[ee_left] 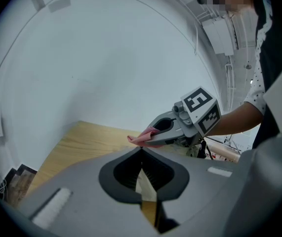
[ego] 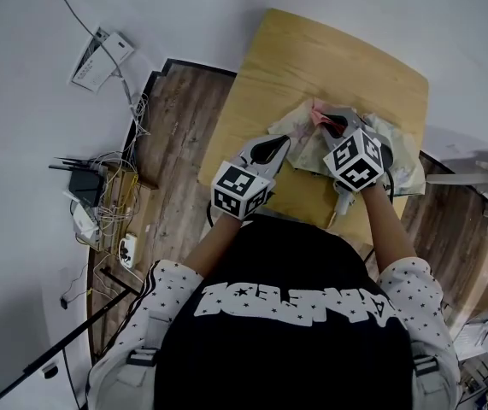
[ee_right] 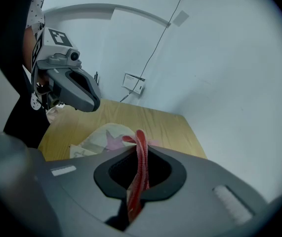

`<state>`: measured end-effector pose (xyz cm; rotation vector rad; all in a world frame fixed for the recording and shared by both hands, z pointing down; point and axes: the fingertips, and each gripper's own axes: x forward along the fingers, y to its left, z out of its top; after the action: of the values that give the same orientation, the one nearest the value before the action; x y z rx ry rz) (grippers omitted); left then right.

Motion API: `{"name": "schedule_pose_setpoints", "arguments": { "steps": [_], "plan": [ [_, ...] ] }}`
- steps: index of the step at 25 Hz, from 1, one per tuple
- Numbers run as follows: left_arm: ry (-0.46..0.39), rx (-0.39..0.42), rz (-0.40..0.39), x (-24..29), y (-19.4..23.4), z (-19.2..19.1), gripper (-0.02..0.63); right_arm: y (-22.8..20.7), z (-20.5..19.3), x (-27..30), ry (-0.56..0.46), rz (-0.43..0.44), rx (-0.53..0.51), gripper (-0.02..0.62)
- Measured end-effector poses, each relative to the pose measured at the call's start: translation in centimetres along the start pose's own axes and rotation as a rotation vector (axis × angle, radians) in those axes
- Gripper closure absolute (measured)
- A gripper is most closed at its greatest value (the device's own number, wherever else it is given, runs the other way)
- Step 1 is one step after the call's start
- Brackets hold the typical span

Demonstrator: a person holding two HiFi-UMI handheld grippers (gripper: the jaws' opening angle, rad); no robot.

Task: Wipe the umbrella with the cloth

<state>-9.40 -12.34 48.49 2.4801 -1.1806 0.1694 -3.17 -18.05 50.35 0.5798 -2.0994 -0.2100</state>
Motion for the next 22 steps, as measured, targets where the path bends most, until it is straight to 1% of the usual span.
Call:
{"name": "schedule_pose_setpoints", "arguments": {
  "steps": [7,16,22],
  "plan": [
    [0.007,0.005,-0.009,0.4,-0.5,-0.1,0.604,2.5,-0.4,-0.4,0.012,0.065,-0.049,0.569],
    [0.011,0.009,-0.023,0.6,-1.1,-0.1,0.604,5.3,-0.5,-1.9,-0.001,0.134,-0.048,0.569],
    [0.017,0.015,-0.042,1.3,-1.7,-0.1,0.604,6.6,-0.2,-3.3,-0.024,0.154,-0.048,0.569]
  ]
}}
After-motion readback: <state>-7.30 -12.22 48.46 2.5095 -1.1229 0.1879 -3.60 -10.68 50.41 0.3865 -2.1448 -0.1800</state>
